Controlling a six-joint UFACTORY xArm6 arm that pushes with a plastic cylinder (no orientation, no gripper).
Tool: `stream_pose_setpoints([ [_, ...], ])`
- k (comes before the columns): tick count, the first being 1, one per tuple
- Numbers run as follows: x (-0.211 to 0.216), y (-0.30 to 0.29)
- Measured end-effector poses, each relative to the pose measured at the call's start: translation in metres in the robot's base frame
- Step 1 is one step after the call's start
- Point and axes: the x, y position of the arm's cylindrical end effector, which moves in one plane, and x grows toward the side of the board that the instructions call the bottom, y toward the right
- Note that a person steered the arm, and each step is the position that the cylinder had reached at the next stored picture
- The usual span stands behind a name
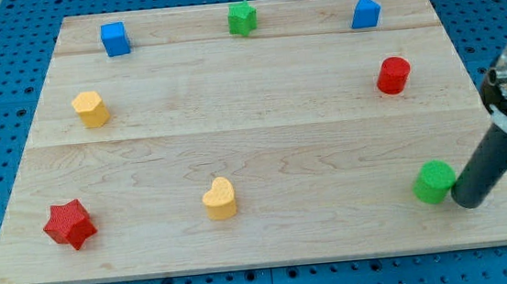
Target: Place yellow heart right diagonally towards green circle
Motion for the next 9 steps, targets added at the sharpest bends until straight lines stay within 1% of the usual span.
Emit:
stream_pose_setpoints([
  [1,0.004,-0.022],
  [2,0.041,-0.073],
  [3,0.043,-0.201],
  [4,0.025,-0.219],
  [5,0.004,-0.251],
  [6,0.01,-0.279],
  [7,-0.027,-0.283],
  [9,-0.079,-0.226],
])
